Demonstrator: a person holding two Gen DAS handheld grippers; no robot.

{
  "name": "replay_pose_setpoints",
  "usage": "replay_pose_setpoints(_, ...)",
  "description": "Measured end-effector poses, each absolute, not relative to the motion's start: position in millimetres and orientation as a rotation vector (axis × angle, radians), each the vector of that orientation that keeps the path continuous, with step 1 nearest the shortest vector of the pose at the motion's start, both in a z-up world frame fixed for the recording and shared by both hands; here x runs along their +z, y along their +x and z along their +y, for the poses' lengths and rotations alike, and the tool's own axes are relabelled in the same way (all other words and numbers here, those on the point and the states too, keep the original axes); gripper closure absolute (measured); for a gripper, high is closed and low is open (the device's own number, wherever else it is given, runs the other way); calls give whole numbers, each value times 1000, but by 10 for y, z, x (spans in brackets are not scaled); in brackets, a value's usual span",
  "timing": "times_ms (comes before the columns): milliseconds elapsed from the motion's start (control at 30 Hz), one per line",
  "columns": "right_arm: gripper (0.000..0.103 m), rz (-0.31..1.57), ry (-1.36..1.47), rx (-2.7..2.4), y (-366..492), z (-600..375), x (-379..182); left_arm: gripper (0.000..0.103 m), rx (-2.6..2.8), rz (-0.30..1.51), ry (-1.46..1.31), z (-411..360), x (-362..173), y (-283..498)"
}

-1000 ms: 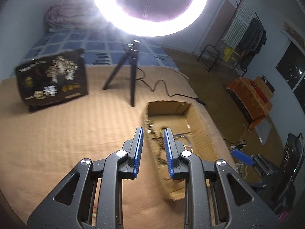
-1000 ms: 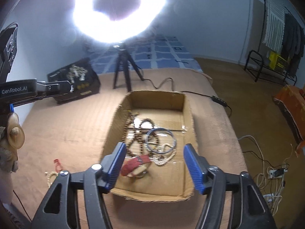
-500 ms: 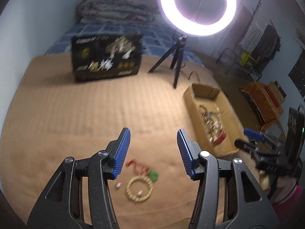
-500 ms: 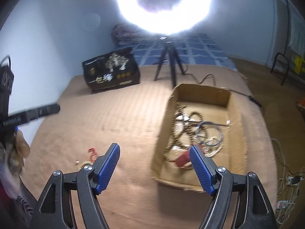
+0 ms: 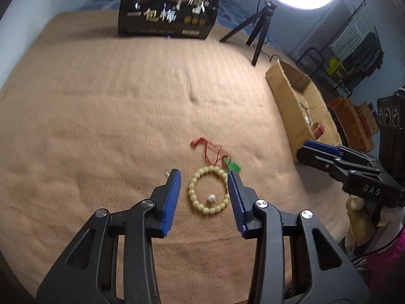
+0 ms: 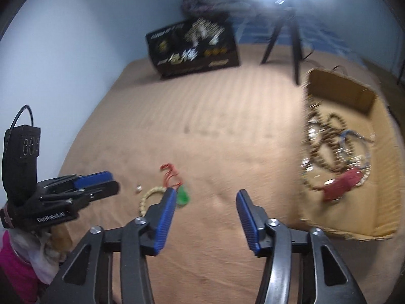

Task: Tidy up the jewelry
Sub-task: 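Move both open tools back toward the cream bead bracelet on the blanket, then close the left tool on the cream bead bracelet while the right tool grasps the jade pendant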

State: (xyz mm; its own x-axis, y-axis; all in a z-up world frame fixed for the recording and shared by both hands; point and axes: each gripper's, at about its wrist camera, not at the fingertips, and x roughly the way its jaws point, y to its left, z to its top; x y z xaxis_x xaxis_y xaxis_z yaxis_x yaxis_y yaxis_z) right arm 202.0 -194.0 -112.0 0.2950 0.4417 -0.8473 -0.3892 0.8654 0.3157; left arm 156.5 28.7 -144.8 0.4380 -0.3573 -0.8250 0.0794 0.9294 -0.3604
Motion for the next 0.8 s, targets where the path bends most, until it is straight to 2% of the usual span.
replay_pose_setpoints(67, 60, 1169, 34, 569, 2028, -1843, -1210, 74, -284, 1106, -294, 283, -1518, 1568)
replay_pose_setpoints(133, 63, 1189, 16, 574, 2050, -1761, -1297, 74, -282, 1122, -300, 287, -1585, 1573)
replay_pose_setpoints(233, 66, 1222, 20, 577, 2107, -1682, -1423, 80, -285, 1157, -335, 311, -1722, 1605)
replay_pose_setpoints(533, 72, 1269, 8, 576, 2228, -1494, -1632, 81, -283, 1194, -329, 276, -1897, 1669)
replay_pose_setpoints(633, 74, 1276, -12, 571, 2243, -1440, -1674, 85, -280, 1206, -319, 253, -1941, 1694)
replay_pose_setpoints(800, 78, 1282, -17, 569, 2279, -1395, -1707, 85, -275, 1215, -304, 219, -1983, 1697)
